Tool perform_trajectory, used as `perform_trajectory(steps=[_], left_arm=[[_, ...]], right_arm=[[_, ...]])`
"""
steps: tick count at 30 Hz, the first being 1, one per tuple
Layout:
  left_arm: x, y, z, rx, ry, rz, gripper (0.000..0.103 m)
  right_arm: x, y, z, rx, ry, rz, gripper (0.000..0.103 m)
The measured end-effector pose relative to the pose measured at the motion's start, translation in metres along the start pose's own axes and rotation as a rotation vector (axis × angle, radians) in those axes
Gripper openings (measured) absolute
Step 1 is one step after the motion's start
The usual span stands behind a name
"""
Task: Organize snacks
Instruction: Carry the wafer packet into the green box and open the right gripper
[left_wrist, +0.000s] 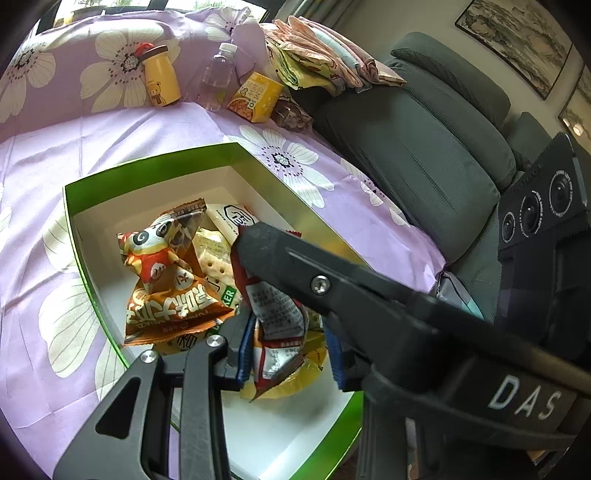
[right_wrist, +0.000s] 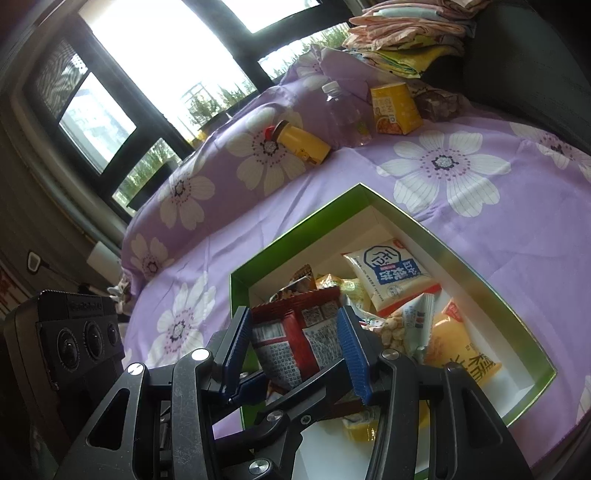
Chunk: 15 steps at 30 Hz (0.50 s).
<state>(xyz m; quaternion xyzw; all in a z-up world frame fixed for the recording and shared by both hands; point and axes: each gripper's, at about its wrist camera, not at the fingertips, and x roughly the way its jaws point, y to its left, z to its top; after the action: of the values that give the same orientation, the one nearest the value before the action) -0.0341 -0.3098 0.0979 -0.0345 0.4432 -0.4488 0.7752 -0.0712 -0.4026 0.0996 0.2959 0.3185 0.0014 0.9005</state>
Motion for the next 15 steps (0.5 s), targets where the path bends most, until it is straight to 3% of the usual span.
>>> perform_trajectory(steps=[15], left_arm=[[0.013,0.008,0.0,-0.065,0.046,-0.025,0.031]], right_arm=[[0.008,-0.013,0.0,0.065,0.037,-0.012,0.051]])
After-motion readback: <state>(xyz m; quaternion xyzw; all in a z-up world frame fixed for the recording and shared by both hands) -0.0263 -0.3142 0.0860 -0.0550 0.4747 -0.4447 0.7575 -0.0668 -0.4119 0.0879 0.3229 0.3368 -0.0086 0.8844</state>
